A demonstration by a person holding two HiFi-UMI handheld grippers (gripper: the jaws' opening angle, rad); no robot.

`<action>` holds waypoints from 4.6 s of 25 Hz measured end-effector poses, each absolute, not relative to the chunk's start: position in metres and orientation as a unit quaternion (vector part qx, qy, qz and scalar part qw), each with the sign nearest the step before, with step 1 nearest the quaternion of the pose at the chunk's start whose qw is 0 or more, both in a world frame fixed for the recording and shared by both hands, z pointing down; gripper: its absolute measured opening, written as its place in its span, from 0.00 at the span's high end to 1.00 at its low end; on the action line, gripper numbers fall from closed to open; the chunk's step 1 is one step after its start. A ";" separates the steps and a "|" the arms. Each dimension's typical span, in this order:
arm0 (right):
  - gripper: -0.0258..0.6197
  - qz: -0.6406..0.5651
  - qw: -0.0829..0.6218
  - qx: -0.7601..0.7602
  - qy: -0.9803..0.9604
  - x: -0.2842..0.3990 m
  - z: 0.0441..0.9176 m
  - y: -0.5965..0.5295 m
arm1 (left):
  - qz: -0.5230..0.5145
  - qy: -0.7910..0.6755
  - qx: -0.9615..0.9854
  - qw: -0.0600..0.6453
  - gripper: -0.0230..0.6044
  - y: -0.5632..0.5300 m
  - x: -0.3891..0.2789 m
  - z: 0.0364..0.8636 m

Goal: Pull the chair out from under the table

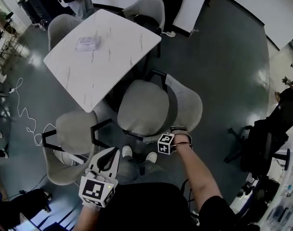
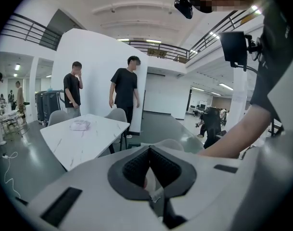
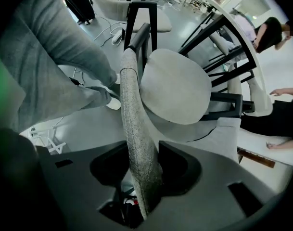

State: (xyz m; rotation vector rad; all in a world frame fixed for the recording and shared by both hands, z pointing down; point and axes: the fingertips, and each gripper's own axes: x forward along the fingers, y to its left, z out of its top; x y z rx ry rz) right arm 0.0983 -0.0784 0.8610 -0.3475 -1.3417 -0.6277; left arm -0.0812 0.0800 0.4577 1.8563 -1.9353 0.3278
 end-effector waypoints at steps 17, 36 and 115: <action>0.69 -0.242 0.754 -0.150 -0.592 0.213 0.861 -0.089 | 0.139 -0.624 0.740 0.209 0.95 0.031 -0.039 0.462; 0.67 -0.176 0.792 -0.124 -0.571 0.351 0.864 -0.087 | 0.169 -0.543 0.799 0.196 0.95 -0.013 0.013 0.469; 0.91 0.000 0.283 0.201 -0.938 -0.036 0.461 -0.069 | 0.073 -0.582 0.797 0.141 0.95 -0.013 -0.109 0.391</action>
